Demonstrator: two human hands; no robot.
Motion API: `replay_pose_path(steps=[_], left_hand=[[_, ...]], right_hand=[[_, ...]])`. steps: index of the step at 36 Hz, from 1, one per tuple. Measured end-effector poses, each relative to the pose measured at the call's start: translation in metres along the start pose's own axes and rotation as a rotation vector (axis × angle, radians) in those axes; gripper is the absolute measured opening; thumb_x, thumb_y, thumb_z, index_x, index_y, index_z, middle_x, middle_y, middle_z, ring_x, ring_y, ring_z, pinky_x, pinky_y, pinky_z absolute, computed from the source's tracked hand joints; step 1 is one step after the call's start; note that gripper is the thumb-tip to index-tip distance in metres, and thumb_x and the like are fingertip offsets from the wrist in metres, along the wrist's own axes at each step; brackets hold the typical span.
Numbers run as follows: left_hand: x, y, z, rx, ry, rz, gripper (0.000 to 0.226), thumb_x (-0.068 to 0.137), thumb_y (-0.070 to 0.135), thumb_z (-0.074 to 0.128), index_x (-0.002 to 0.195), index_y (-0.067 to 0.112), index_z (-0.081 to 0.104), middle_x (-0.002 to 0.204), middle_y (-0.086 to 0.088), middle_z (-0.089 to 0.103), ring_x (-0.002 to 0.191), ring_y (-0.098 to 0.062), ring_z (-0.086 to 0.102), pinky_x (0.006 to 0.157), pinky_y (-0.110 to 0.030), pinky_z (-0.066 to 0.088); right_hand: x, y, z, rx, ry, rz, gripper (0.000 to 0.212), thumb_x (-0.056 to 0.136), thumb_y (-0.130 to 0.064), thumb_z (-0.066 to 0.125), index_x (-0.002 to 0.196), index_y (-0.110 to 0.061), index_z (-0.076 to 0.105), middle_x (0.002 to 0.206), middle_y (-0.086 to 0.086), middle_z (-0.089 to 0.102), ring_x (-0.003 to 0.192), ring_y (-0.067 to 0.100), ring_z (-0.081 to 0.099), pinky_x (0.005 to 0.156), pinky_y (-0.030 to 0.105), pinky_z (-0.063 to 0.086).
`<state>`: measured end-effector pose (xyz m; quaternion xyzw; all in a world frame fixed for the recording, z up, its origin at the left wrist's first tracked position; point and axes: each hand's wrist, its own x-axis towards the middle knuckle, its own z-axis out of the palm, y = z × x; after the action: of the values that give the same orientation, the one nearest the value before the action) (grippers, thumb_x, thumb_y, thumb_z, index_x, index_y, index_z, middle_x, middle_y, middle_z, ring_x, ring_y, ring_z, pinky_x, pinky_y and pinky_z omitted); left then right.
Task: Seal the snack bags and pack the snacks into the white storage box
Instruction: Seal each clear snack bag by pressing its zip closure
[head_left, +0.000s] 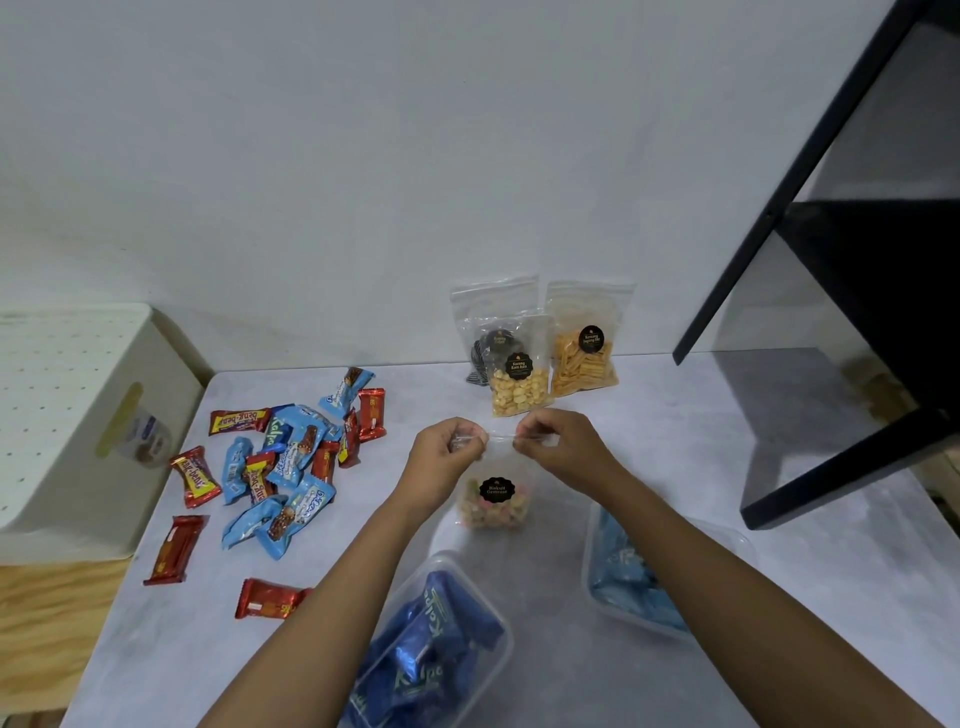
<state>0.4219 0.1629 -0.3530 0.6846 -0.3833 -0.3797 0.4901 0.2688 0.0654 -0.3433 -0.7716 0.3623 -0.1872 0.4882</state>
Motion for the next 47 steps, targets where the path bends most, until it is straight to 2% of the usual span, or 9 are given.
replay_pose_path(steps=[9,19,22,28,33,37,38,42,47], left_hand=[[0.0,0.005,0.003,-0.006,-0.056,0.013,0.016,0.087,0.002,0.058,0.079,0.014,0.062,0.07,0.0,0.062,0.058,0.004,0.057,0.063,-0.01,0.046],[-0.002,0.003,0.005,-0.077,-0.078,-0.028,0.012,0.09,0.004,0.056,0.084,0.01,0.064,0.075,-0.003,0.064,0.062,0.002,0.06,0.066,-0.011,0.05],[-0.003,0.005,0.004,-0.069,-0.107,-0.028,0.013,0.091,0.005,0.054,0.084,0.011,0.064,0.076,-0.002,0.065,0.065,-0.002,0.061,0.068,-0.013,0.051],[-0.003,0.008,0.005,-0.045,-0.097,-0.016,0.012,0.09,0.005,0.056,0.084,0.011,0.064,0.076,-0.002,0.064,0.065,-0.003,0.06,0.068,-0.013,0.049],[-0.006,0.005,0.002,-0.038,-0.079,-0.024,0.01,0.089,0.003,0.056,0.086,0.007,0.065,0.076,-0.003,0.065,0.063,0.002,0.061,0.067,-0.012,0.05],[-0.01,-0.001,-0.007,-0.12,-0.03,-0.055,0.008,0.086,0.004,0.062,0.086,0.008,0.068,0.079,-0.008,0.069,0.069,-0.013,0.07,0.071,-0.022,0.056],[-0.012,-0.001,-0.008,-0.151,-0.02,-0.067,0.007,0.085,0.002,0.062,0.087,0.005,0.068,0.08,-0.009,0.069,0.069,-0.016,0.071,0.07,-0.022,0.056],[-0.016,-0.003,-0.009,-0.223,-0.004,-0.097,0.007,0.083,-0.003,0.063,0.088,-0.005,0.067,0.071,-0.006,0.07,0.065,-0.017,0.071,0.063,-0.019,0.056],[-0.011,-0.001,-0.011,-0.131,0.008,-0.052,0.005,0.081,-0.002,0.065,0.079,0.001,0.068,0.064,-0.002,0.069,0.06,-0.016,0.07,0.062,-0.021,0.056]], right_hand=[[0.008,-0.006,0.002,-0.127,0.014,0.006,0.014,0.075,-0.017,0.07,0.069,-0.028,0.065,0.07,-0.008,0.065,0.069,0.008,0.06,0.074,0.036,0.052],[0.006,-0.01,0.002,-0.128,-0.003,0.057,0.012,0.069,-0.033,0.069,0.061,-0.039,0.063,0.071,-0.008,0.069,0.071,0.011,0.064,0.075,0.042,0.056],[0.005,-0.012,0.003,-0.141,0.013,0.057,0.006,0.065,-0.039,0.066,0.062,-0.034,0.065,0.069,-0.007,0.07,0.07,0.012,0.065,0.075,0.042,0.055],[0.002,-0.013,0.006,-0.171,0.086,0.048,0.005,0.07,-0.027,0.07,0.066,-0.029,0.068,0.069,-0.007,0.07,0.071,0.008,0.066,0.076,0.04,0.056],[0.002,-0.015,0.012,-0.228,0.083,0.065,0.006,0.075,-0.025,0.069,0.075,-0.02,0.072,0.078,-0.003,0.072,0.078,0.015,0.065,0.079,0.04,0.052],[0.006,-0.017,-0.007,-0.157,-0.04,0.102,0.01,0.08,-0.012,0.07,0.088,-0.008,0.074,0.086,0.002,0.071,0.071,0.002,0.059,0.065,0.004,0.044],[0.005,-0.017,-0.013,-0.151,-0.043,0.115,0.01,0.079,-0.011,0.071,0.088,-0.007,0.074,0.086,0.003,0.071,0.07,0.0,0.057,0.062,0.002,0.043],[0.001,-0.009,-0.02,-0.139,-0.011,0.132,0.009,0.077,-0.01,0.074,0.085,-0.006,0.074,0.087,0.008,0.073,0.07,0.003,0.06,0.063,0.004,0.045],[-0.001,-0.006,-0.016,-0.08,0.038,0.167,0.01,0.076,-0.006,0.074,0.084,-0.002,0.074,0.085,0.011,0.073,0.07,0.005,0.061,0.068,0.014,0.049]])
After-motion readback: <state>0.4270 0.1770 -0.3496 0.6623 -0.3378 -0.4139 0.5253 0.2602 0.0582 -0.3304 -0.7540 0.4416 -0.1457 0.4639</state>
